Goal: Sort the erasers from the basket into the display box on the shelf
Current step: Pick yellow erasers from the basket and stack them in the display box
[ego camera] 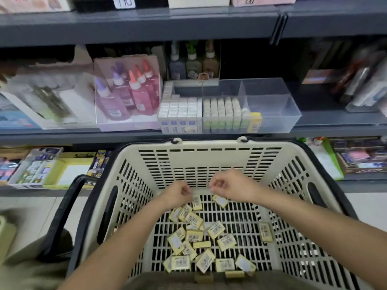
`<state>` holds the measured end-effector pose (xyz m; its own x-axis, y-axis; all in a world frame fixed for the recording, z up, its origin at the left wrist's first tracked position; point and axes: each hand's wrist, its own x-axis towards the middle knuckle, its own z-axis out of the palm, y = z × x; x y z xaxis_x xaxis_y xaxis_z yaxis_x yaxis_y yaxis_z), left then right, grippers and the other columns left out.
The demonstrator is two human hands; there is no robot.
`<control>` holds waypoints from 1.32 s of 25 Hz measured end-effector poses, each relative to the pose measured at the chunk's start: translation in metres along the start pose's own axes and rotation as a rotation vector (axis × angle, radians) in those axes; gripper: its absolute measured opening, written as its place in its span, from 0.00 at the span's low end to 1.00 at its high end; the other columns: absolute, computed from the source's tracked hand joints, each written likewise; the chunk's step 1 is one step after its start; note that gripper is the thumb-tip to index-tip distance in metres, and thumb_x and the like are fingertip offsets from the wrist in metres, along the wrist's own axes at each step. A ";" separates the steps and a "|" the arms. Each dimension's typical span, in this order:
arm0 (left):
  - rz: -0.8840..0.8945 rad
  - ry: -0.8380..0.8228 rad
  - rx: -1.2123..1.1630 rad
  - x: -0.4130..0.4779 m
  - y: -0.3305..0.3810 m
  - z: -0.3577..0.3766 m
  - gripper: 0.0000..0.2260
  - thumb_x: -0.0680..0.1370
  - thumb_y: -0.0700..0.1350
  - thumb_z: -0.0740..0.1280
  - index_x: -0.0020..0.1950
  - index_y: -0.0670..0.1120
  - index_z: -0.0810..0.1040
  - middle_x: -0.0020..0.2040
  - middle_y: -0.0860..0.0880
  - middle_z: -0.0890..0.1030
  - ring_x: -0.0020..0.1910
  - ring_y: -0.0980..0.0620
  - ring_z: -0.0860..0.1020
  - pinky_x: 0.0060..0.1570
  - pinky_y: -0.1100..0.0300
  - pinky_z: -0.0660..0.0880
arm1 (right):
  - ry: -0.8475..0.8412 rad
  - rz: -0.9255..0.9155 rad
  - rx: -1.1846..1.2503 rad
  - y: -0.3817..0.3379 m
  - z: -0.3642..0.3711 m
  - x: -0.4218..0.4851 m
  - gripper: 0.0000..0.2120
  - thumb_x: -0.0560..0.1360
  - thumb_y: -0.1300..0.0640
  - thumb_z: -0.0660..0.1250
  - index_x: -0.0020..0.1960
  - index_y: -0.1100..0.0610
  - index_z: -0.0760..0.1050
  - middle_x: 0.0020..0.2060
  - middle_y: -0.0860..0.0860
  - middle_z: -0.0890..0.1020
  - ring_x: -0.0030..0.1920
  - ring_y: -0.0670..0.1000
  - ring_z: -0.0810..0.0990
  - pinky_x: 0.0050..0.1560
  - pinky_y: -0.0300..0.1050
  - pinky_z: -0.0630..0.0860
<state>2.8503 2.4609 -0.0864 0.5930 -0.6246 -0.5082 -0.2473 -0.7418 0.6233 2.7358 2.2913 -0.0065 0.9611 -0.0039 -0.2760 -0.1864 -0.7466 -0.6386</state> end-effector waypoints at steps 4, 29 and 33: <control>-0.105 -0.068 0.160 0.003 -0.030 0.014 0.16 0.73 0.49 0.70 0.58 0.47 0.74 0.55 0.50 0.77 0.54 0.51 0.77 0.52 0.58 0.74 | -0.141 0.178 -0.146 0.025 0.054 0.029 0.13 0.76 0.55 0.63 0.60 0.55 0.74 0.54 0.52 0.80 0.53 0.51 0.78 0.51 0.44 0.74; -0.302 -0.243 -1.022 -0.008 -0.012 0.004 0.20 0.72 0.40 0.71 0.62 0.39 0.72 0.53 0.40 0.82 0.50 0.44 0.82 0.51 0.54 0.80 | 0.075 0.120 0.121 0.023 0.083 0.035 0.26 0.67 0.49 0.74 0.62 0.47 0.69 0.42 0.44 0.74 0.39 0.43 0.73 0.42 0.45 0.74; -0.284 -0.325 -1.047 -0.007 -0.017 -0.003 0.25 0.72 0.42 0.72 0.65 0.37 0.67 0.56 0.40 0.81 0.46 0.45 0.83 0.42 0.56 0.81 | 0.117 0.122 0.125 0.021 0.092 0.035 0.26 0.67 0.44 0.73 0.62 0.46 0.69 0.45 0.44 0.73 0.41 0.44 0.72 0.42 0.43 0.73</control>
<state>2.8526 2.4787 -0.0918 0.2604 -0.6128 -0.7461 0.7184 -0.3933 0.5738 2.7470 2.3369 -0.0953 0.9457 -0.1721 -0.2759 -0.3196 -0.6476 -0.6917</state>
